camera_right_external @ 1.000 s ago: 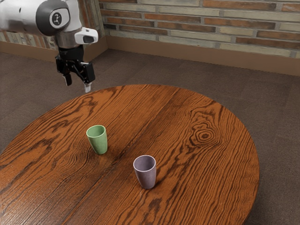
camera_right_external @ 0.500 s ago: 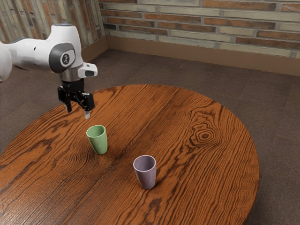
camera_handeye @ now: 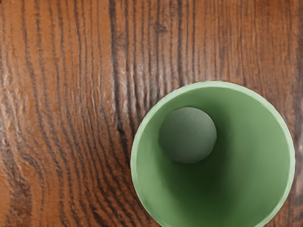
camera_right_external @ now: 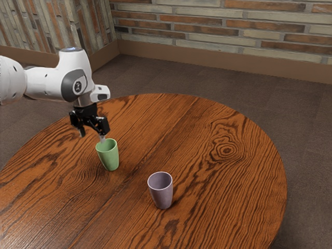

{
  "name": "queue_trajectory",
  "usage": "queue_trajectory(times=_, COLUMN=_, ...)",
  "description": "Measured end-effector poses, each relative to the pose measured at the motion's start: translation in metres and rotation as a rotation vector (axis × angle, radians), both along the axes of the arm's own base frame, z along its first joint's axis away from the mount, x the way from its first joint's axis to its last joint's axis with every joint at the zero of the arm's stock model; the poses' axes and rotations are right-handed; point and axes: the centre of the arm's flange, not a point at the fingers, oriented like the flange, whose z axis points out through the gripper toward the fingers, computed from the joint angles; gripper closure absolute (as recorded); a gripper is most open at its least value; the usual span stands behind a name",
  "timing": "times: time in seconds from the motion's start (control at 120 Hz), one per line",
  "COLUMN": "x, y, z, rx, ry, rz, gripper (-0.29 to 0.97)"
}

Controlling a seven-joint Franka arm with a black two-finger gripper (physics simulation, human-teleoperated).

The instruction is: Place the left cup onto the right cup

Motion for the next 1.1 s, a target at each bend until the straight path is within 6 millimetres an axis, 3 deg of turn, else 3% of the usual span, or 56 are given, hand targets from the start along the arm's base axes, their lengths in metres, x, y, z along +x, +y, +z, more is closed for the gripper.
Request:
queue_trajectory(times=0.433, x=0.017, y=-0.051, z=0.008, rx=-0.031, ry=-0.072, rz=-0.064, gripper=0.02)
queue_trajectory(times=1.1, x=0.023, y=-0.065, z=-0.016, rx=-0.026, ry=-0.060, rz=-0.063, gripper=0.02)
